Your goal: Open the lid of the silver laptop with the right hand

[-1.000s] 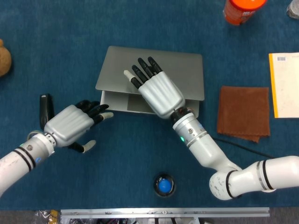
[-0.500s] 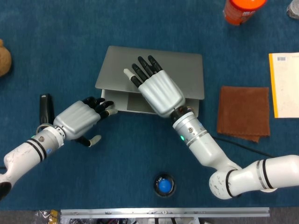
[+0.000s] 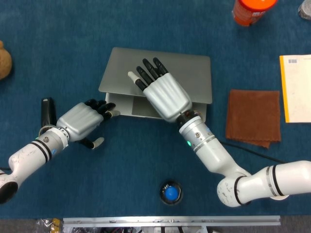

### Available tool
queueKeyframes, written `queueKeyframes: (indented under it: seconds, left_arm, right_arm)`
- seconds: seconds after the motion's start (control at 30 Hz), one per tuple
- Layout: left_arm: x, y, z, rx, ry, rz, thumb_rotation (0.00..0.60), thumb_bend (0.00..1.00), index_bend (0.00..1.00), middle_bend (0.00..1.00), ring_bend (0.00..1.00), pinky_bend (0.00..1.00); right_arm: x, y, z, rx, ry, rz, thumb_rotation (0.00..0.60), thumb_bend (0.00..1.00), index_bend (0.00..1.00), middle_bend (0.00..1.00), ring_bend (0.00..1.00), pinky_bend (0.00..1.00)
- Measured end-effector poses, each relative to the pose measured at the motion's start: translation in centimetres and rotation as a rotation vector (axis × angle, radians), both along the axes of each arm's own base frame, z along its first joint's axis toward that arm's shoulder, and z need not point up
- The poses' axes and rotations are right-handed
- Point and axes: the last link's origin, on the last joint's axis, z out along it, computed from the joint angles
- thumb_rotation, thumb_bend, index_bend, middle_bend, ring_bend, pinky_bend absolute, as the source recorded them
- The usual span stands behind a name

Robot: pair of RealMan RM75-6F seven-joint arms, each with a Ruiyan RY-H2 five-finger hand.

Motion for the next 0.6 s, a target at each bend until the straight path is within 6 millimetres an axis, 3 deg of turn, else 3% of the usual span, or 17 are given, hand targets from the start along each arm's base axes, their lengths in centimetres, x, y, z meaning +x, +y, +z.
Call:
queueKeyframes:
  seconds: [0.6]
  left_arm:
    - [-0.1, 0.0, -0.3, -0.006, 0.009, 0.005, 0.395, 0.40, 0.08, 0.02, 0.00, 0.04]
  right_arm:
    - [-0.7, -1.7, 1.5, -0.051, -0.013, -0.037, 0.600, 0.39, 0.12, 0.15, 0.00, 0.11]
